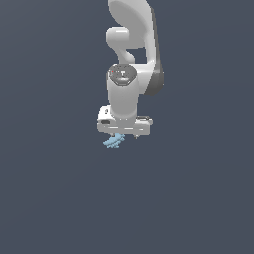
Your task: Pick up the object and move it to a goal position.
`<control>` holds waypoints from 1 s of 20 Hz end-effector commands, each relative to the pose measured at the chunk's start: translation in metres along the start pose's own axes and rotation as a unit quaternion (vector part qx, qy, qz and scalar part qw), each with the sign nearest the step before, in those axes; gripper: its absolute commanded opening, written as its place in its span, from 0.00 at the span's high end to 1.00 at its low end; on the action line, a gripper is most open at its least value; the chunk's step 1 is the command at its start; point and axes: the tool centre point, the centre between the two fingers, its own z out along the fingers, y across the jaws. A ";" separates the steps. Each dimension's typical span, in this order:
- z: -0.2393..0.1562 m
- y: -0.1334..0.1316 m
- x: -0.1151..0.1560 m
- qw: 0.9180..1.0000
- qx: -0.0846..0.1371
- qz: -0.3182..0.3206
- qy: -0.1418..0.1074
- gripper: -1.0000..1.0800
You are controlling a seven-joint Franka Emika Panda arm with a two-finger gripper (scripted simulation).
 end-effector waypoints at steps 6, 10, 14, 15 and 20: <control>0.025 0.016 -0.016 0.996 0.005 0.085 0.006 0.04; 0.041 0.028 -0.028 0.989 0.007 0.144 0.011 0.04; 0.052 0.038 -0.038 0.982 0.008 0.190 0.015 0.04; 0.055 0.040 -0.040 0.980 0.008 0.199 0.015 0.04; 0.062 0.046 -0.047 0.973 0.009 0.230 0.018 0.04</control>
